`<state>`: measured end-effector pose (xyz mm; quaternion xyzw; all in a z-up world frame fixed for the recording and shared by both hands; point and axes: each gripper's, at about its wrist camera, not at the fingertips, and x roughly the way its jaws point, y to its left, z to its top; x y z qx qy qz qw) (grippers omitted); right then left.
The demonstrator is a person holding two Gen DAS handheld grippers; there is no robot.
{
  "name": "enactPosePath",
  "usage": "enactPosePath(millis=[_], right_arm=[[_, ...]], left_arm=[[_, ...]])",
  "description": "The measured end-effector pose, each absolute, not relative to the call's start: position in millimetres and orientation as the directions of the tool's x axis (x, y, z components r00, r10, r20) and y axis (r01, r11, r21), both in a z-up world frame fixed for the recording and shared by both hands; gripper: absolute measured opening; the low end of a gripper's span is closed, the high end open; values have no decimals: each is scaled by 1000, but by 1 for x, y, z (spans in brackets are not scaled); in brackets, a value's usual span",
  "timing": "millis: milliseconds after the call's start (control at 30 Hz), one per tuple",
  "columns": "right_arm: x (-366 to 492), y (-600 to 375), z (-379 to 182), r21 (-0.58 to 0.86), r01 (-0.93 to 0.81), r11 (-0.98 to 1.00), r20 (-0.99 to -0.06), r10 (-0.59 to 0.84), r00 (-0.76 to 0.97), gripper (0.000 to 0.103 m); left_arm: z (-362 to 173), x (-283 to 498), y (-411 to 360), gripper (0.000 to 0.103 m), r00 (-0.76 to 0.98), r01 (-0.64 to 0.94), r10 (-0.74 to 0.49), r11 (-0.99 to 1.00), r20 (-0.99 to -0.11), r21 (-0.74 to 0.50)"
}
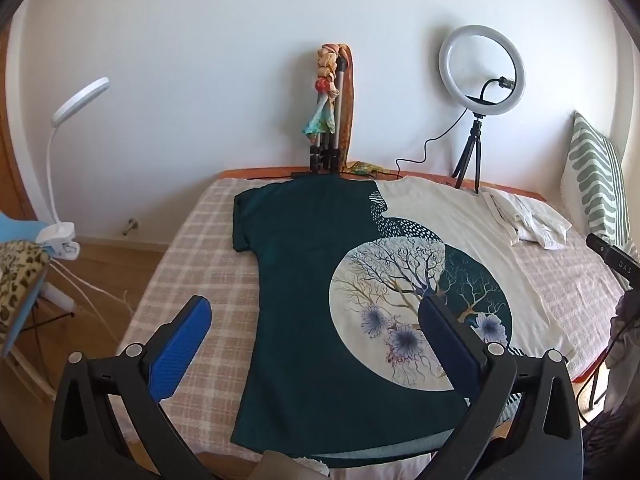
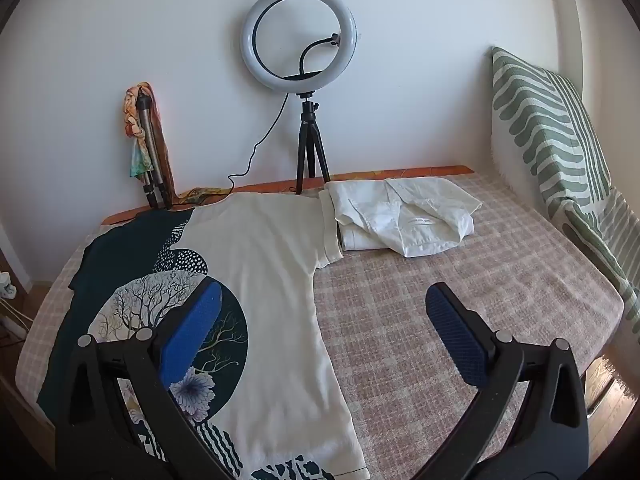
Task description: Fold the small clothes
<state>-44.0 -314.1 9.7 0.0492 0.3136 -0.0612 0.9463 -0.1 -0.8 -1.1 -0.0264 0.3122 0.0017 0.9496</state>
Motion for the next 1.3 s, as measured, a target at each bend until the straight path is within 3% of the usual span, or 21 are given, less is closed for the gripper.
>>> enactPosePath(millis=[1300], right_arm=[[-40,-308,7,44,121,992,-597,-71,799,103]], left_arm=[[6,-2,5,103,825,-77,39,996,-564,-43]])
